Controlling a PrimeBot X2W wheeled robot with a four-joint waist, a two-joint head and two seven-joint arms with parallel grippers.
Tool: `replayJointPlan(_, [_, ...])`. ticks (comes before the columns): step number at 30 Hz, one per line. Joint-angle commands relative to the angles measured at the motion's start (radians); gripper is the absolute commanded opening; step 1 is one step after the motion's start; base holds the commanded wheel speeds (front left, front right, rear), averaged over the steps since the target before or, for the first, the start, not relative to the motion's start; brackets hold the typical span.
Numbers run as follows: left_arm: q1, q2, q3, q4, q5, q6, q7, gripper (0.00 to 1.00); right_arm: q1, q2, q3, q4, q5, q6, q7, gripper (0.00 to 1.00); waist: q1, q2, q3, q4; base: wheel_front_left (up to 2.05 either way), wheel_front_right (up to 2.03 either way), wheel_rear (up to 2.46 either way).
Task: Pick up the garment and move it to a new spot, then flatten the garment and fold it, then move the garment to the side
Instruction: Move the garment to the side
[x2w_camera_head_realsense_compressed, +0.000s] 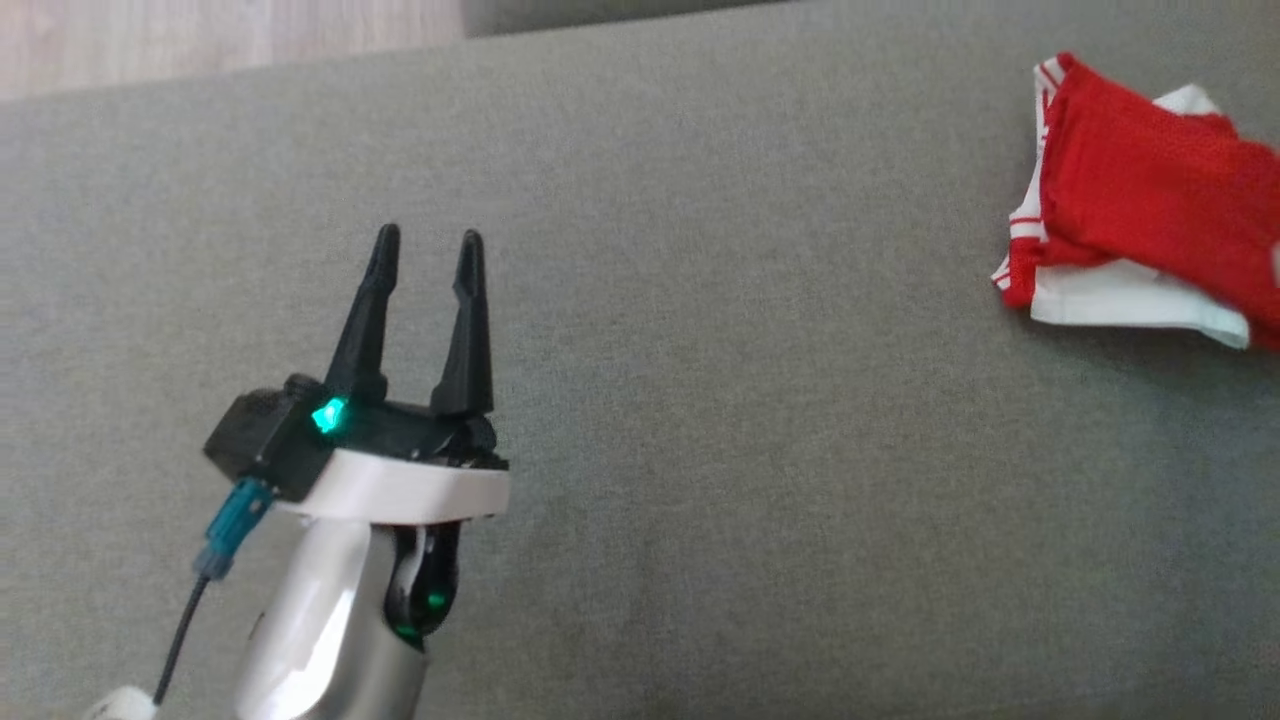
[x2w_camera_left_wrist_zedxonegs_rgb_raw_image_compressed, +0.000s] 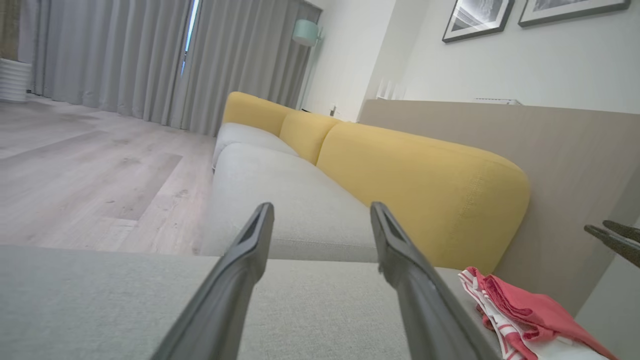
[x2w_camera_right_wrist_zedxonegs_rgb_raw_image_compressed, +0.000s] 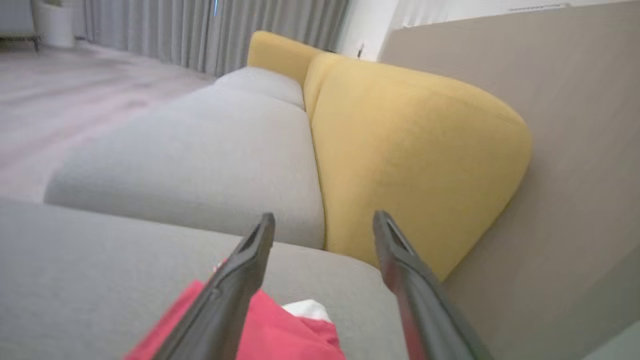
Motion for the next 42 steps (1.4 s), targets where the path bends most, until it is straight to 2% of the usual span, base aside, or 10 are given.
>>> replayJointPlan(1, [-0.009,0.007,0.046,-0.039,0.001,-0.003,-0.005,1.0,0.002,0.001,0.004,-0.053,0.007,-0.001,-0.014,1.0,0.0001,0.0,-0.03,0.008,0.0,0.0,0.0])
replayJointPlan(11, [0.085,0.007,0.102,-0.039,0.008,0.006,-0.005,1.0,0.207,0.279,-0.057,-0.342,0.077,-0.001,-0.021,1.0,0.0001,0.0,-0.13,0.052,0.0,0.0,0.0])
replayJointPlan(15, [0.126,0.007,0.114,-0.026,0.018,0.003,-0.005,1.0,0.322,0.383,-0.055,-0.379,0.065,-0.001,-0.055,1.0,0.0001,0.0,-0.155,0.067,0.0,0.0,0.0])
replayJointPlan(18, [0.159,0.007,0.122,-0.011,0.017,0.002,-0.005,1.0,0.407,0.428,-0.048,-0.372,0.042,-0.001,-0.096,1.0,0.0001,0.0,-0.17,0.072,0.0,0.0,0.0])
replayJointPlan(24, [0.217,0.007,0.137,-0.001,-0.009,0.005,-0.005,1.0,0.528,0.463,-0.054,-0.332,-0.015,-0.001,-0.146,1.0,0.0001,0.0,-0.188,0.079,0.0,0.0,0.0])
replayJointPlan(26, [0.237,0.007,0.149,-0.001,-0.029,0.009,-0.005,1.0,0.554,0.465,-0.043,-0.322,0.01,-0.001,-0.152,1.0,0.0001,0.0,-0.192,0.081,0.0,0.0,0.0])
replayJointPlan(42, [0.252,0.007,0.171,-0.015,-0.05,0.004,-0.005,1.0,0.561,0.466,-0.039,-0.367,0.038,-0.001,-0.154,1.0,0.0001,0.0,-0.197,0.076,0.0,0.0,0.0])
